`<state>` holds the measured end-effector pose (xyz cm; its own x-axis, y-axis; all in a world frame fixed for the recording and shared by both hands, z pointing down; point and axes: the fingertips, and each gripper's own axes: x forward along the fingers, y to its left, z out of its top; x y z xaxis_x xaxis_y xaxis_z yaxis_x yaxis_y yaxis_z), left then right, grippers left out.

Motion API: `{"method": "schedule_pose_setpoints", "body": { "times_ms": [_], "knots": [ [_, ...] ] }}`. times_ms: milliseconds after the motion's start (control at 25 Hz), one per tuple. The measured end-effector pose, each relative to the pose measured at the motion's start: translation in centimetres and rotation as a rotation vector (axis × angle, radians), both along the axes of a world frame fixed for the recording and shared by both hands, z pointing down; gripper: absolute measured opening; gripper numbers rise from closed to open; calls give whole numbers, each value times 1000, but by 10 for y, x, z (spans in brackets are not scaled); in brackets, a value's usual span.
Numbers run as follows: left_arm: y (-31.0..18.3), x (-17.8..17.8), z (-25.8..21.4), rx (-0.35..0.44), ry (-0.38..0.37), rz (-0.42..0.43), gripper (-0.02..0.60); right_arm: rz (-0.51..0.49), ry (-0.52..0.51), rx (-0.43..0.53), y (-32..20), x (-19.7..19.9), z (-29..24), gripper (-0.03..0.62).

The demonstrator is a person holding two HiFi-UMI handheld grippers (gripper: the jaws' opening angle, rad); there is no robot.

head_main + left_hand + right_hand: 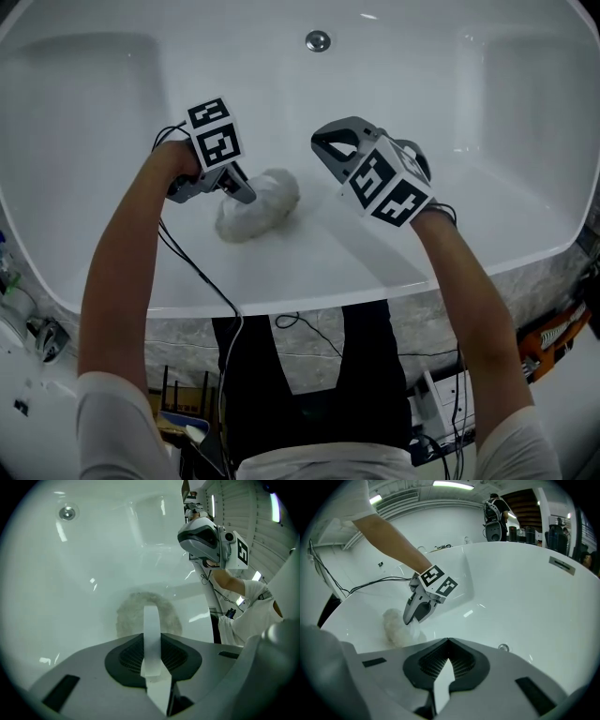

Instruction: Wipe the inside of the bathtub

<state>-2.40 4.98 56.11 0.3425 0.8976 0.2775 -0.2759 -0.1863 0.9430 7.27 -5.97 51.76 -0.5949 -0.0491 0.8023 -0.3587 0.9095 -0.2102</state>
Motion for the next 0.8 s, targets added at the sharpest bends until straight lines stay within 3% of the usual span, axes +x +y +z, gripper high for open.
{"method": "schedule_pose_setpoints", "body": {
  "times_ms": [360,800],
  "knots": [
    [-2,1,-5,-8,-32,-5,86,-30,-12,-7,0,6,0,20],
    [-6,3,-11,-8,-32,-46,86,-49,-70,-40,18,-15,0,20]
  ]
}}
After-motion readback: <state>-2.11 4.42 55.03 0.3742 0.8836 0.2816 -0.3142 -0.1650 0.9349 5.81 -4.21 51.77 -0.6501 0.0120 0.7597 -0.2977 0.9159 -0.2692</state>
